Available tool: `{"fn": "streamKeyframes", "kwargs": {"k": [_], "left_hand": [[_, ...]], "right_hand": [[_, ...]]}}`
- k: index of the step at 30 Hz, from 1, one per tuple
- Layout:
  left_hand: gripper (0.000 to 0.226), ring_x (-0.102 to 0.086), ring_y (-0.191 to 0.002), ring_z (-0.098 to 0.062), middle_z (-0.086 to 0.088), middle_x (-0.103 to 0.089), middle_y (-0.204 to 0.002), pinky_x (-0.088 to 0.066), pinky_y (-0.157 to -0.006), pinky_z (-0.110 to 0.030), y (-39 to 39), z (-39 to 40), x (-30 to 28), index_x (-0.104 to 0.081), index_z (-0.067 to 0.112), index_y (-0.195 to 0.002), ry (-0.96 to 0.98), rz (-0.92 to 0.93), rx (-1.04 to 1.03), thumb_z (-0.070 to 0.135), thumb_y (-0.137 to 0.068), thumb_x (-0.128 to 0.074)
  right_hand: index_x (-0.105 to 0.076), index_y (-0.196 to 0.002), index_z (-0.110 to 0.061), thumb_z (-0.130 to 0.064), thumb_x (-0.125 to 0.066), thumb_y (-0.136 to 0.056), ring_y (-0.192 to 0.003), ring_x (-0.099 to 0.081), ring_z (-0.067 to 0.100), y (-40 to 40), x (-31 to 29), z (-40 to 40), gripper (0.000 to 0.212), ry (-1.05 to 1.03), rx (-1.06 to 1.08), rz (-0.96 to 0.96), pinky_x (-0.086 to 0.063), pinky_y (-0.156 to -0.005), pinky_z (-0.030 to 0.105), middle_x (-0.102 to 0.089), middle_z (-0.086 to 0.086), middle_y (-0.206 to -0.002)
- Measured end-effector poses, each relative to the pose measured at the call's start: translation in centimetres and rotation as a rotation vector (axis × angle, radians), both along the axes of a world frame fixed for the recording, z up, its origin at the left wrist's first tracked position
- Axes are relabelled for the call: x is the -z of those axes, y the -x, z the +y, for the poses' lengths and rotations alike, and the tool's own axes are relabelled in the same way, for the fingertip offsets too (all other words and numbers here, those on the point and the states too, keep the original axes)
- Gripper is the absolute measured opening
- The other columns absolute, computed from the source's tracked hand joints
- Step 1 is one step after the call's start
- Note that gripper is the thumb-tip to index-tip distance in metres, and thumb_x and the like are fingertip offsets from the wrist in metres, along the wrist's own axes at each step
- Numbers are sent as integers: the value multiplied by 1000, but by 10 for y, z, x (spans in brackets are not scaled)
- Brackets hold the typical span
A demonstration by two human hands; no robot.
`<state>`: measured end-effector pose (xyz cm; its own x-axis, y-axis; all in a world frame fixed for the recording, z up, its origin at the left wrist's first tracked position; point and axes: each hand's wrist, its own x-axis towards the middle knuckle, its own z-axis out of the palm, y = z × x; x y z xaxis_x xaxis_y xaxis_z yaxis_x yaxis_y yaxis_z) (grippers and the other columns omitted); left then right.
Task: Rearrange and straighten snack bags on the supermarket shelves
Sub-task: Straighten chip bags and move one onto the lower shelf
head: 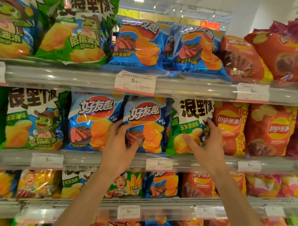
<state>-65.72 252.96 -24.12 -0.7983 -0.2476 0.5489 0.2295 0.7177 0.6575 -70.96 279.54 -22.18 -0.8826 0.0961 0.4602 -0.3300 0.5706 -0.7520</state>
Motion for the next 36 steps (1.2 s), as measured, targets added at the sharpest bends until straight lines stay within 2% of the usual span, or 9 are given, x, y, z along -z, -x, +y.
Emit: {"fn": "streamKeyframes", "kwargs": {"k": [3, 7, 11, 17, 23, 26, 31, 33, 36], "left_hand": [[59, -38, -145, -22, -2, -31, -161, -49, -106, -42, 1, 1, -2, -47, 25, -146, 13, -47, -23, 40, -94, -70], [59, -51, -131, -23, -3, -42, -154, -48, -94, -34, 2, 1, -7, -45, 26, -146, 48, -61, 8, 40, -94, -69], [59, -48, -105, -1, 0, -44, -147, -43, -87, -23, 2, -1, -7, -48, 27, -144, 47, -38, 8, 40, -92, -72], [54, -43, -79, 12, 0, -46, -141, -40, -81, -19, 2, -4, -8, -52, 26, -140, 47, -22, 3, 35, -91, -75], [55, -54, -117, -11, -4, -43, -148, -41, -90, -21, 0, -2, -8, -54, 22, -140, 93, -3, -9, 31, -91, -76], [51, -35, -146, -22, -7, -34, -157, -42, -108, -31, -1, 0, -8, -57, 20, -137, 104, 1, -22, 26, -90, -77], [26, -54, -112, -14, -2, -56, -125, -46, -85, -23, -4, 9, -15, -67, 16, -118, 102, 205, -62, 18, -92, -71], [18, -60, -91, -2, 10, -63, -108, -50, -79, -22, -2, 19, -21, -67, 22, -115, -1, 141, 77, 17, -98, -65], [23, -67, -95, -2, 14, -70, -109, -56, -87, -25, 2, 39, -30, -65, 25, -125, -268, -114, 358, 19, -105, -53]], "right_hand": [[-25, -160, -22, -66, -69, -77, -144, -28, 20, -2, 5, 0, 104, -44, 3, 16, -32, -106, 32, -27, -1, -159], [-27, -158, -23, -59, -75, -79, -143, -34, 23, 1, -1, 4, 99, -44, 7, 11, -38, -108, 40, -32, 2, -156], [-27, -159, -25, -56, -75, -82, -144, -24, 15, -4, 2, 0, 95, -34, -1, 8, -32, -100, 32, -27, 0, -160], [-39, -152, -27, -53, -81, -77, -135, -44, 20, -7, -4, 1, 90, 32, 10, 42, -43, -109, 40, -44, -1, -146], [-41, -148, -33, -54, -85, -73, -133, -48, 18, -6, -7, 6, 90, 129, -28, 39, -44, -112, 52, -47, -5, -143], [-45, -147, -32, -56, -84, -72, -131, -51, 15, -4, -12, 11, 88, 174, -54, 43, -48, -109, 47, -49, -6, -141], [-47, -145, -35, -58, -86, -69, -130, -54, 15, -5, -16, 15, 88, 228, -126, 14, -52, -104, 48, -54, -8, -140], [-47, -145, -37, -59, -86, -68, -130, -54, 15, -8, -15, 15, 89, 241, -146, 7, -53, -103, 49, -55, -9, -141], [-47, -144, -39, -58, -86, -68, -131, -54, 16, -12, -15, 15, 87, 244, -166, 9, -52, -104, 49, -55, -11, -142]]}}
